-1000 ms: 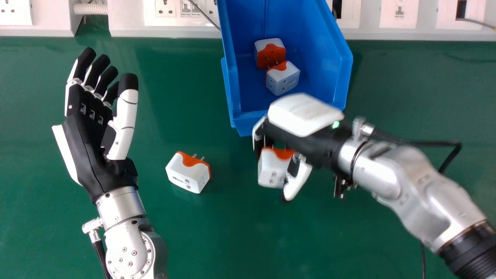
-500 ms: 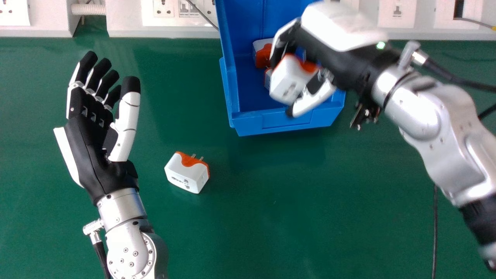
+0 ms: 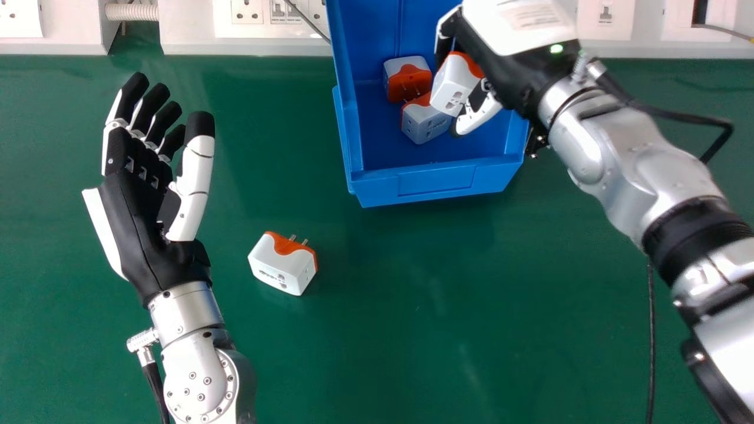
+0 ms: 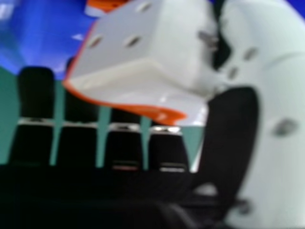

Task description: Pick all objects and put in blue box

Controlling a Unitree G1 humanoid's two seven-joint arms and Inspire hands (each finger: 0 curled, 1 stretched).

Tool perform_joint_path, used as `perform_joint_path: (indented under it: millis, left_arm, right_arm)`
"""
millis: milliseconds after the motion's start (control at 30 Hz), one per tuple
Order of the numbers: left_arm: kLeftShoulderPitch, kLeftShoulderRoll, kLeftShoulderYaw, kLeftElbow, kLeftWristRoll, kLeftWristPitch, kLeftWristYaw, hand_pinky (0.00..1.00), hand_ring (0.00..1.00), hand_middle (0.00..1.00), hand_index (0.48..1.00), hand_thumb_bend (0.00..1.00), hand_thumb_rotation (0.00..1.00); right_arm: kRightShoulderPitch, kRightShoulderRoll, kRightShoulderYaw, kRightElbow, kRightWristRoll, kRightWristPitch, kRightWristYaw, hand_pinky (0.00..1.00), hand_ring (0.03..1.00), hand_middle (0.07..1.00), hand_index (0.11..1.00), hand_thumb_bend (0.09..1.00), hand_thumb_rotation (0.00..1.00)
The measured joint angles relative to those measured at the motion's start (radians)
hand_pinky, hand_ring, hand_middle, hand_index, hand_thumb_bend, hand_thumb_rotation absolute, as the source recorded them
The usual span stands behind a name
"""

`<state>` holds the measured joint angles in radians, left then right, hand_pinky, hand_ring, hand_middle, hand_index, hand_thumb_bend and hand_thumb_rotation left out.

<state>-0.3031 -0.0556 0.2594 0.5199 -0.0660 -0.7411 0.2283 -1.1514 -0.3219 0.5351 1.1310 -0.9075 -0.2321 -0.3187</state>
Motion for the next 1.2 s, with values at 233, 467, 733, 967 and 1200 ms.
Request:
perform_joint_path:
  millis: [233,467,733,967,1200]
  left_arm:
    - [0.000,0.002,0.001,0.005,0.000,-0.014,-0.001,0.77,0.80,0.81,0.811,0.70,0.41]
    - [0.000,0.002,0.001,0.014,0.000,-0.014,-0.002,0.78,0.80,0.81,0.811,0.70,0.41]
    - [-0.001,0.002,0.002,0.014,0.000,-0.015,-0.001,0.78,0.80,0.81,0.812,0.71,0.41]
    - [-0.003,0.002,0.001,0.015,-0.001,-0.019,-0.004,0.78,0.80,0.81,0.812,0.71,0.41]
    - [-0.003,0.003,0.001,0.015,-0.010,-0.022,-0.012,0.78,0.80,0.81,0.812,0.71,0.42]
  right_arm:
    - [-0.020,0.040,0.090,0.115,-0.048,-0.035,-0.160,0.36,0.433,0.505,0.497,0.502,0.00]
    - [-0.028,0.059,0.120,0.129,-0.048,-0.042,-0.184,0.35,0.427,0.506,0.512,0.498,0.00]
    - [-0.029,0.062,0.149,0.167,-0.052,-0.041,-0.235,0.34,0.426,0.505,0.527,0.496,0.00]
    - [-0.029,0.060,0.150,0.177,-0.051,-0.019,-0.235,0.34,0.435,0.509,0.524,0.496,0.00]
    - [-0.029,0.060,0.151,0.181,-0.049,-0.010,-0.234,0.33,0.442,0.518,0.519,0.496,0.00]
